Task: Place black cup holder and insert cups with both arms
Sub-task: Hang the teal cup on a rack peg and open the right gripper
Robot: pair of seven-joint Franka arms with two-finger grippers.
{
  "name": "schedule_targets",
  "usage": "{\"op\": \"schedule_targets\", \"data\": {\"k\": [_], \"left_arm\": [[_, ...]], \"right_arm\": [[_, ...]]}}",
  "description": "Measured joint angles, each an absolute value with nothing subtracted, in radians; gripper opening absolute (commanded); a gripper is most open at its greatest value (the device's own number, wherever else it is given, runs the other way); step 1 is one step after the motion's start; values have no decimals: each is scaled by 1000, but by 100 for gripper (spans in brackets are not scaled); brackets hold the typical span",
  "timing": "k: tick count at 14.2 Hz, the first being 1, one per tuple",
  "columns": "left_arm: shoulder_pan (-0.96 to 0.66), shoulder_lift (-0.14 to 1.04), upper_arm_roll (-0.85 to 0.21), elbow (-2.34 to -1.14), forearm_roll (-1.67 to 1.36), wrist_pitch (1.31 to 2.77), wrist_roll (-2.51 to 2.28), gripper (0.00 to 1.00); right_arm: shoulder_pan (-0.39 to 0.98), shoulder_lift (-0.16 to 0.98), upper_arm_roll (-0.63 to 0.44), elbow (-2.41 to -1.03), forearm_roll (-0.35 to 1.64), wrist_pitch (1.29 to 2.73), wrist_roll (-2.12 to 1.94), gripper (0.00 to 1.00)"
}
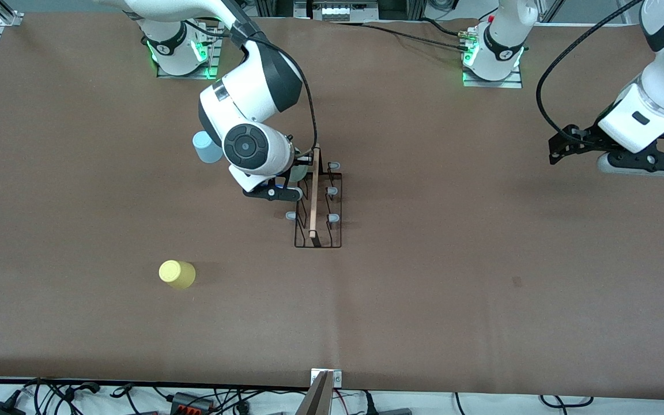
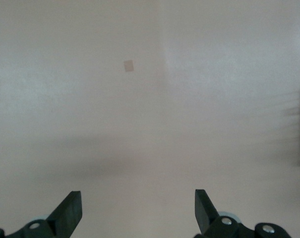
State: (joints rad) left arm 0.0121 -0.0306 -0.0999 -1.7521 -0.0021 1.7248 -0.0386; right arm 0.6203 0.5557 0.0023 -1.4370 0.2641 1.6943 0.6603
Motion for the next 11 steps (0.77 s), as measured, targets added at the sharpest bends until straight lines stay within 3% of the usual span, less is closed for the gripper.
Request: {"op": "schedule_targets", "data": {"k": [1,2,3,11], "left_arm": [[12,-37,-98,-1751,-2,1712,-39,100],[12,-41,-96,-1751,-2,1704,-39,100],[12,-42,-93,-1751,-2,1699,-39,100],[12,-43,-86,-1740,-3,1634,-38,100]], "right_arm": [[620,562,2,-1437,264,1694,660,31],[620,568,2,-1437,264,1695,660,75],[620,575,2,-1437,264,1695,660,100],[615,555,-40,-1375,259,1699,782,100]]}}
